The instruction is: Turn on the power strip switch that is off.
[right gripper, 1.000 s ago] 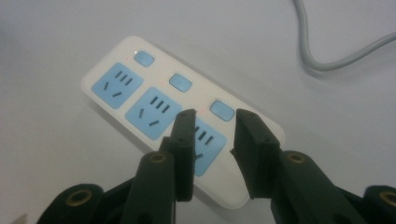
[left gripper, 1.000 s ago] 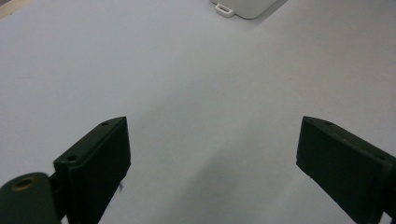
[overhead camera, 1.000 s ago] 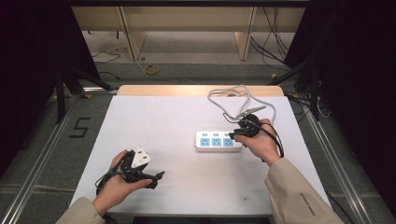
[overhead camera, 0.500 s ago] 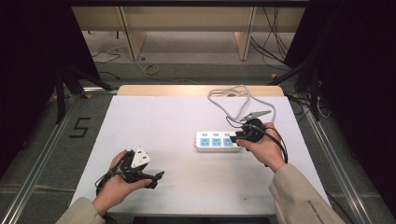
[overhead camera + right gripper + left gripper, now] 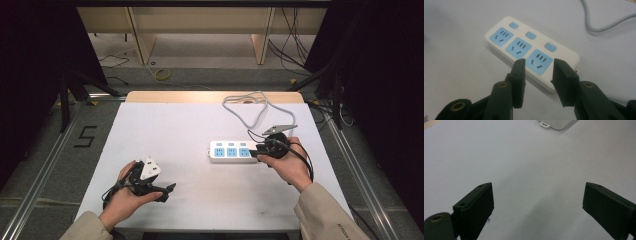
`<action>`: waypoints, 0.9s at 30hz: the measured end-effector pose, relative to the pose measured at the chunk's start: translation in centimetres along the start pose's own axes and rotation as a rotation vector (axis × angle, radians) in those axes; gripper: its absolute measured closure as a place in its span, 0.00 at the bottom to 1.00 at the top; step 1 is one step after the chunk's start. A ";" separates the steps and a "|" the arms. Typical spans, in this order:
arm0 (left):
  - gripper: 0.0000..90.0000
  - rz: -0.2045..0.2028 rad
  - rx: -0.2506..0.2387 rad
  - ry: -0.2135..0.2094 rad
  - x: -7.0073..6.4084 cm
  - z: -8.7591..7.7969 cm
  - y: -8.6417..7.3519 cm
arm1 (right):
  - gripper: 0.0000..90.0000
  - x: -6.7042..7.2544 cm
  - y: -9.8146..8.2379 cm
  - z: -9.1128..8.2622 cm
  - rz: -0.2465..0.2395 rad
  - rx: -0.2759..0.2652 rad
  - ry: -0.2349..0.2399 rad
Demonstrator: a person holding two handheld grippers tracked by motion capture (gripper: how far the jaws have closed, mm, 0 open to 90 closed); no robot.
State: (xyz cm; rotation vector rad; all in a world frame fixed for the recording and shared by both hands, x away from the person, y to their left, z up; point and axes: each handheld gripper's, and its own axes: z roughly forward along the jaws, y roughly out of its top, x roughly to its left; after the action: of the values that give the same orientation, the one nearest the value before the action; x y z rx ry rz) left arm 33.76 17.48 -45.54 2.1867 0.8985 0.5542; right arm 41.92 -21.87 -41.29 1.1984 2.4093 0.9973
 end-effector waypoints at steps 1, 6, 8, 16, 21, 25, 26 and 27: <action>0.11 0.004 0.003 0.000 0.0 0.0 0.0 | 0.70 0.0 -0.1 -0.1 0.003 -0.003 0.000; 0.11 0.003 0.003 0.000 0.0 0.0 0.0 | 0.69 0.0 -0.6 -0.4 0.002 -0.015 0.000; 0.11 -0.001 0.000 0.002 0.0 0.0 0.0 | 0.69 0.1 -0.8 -0.6 0.003 -0.021 0.000; 0.11 -0.004 0.000 0.001 0.0 0.0 0.0 | 0.68 0.2 -1.7 -1.2 0.004 -0.043 0.000; 0.11 -0.007 0.002 0.002 0.1 0.0 0.0 | 0.66 0.2 -2.3 -1.6 0.003 -0.059 0.001; 0.11 -0.006 0.002 0.004 0.1 0.0 0.0 | 0.65 0.2 -2.8 -2.0 0.004 -0.070 0.004; 0.11 -0.006 0.001 0.004 0.1 0.0 0.0 | 0.65 0.2 -3.0 -2.0 0.003 -0.073 0.004; 0.11 -0.006 0.002 0.004 0.1 0.0 0.0 | 0.65 0.2 -3.1 -2.1 0.004 -0.074 0.004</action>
State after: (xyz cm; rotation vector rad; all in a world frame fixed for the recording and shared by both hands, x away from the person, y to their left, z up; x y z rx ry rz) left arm 33.78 17.60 -45.54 2.1844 0.9077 0.5557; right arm 38.89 -24.02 -41.85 1.1772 2.3525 1.0813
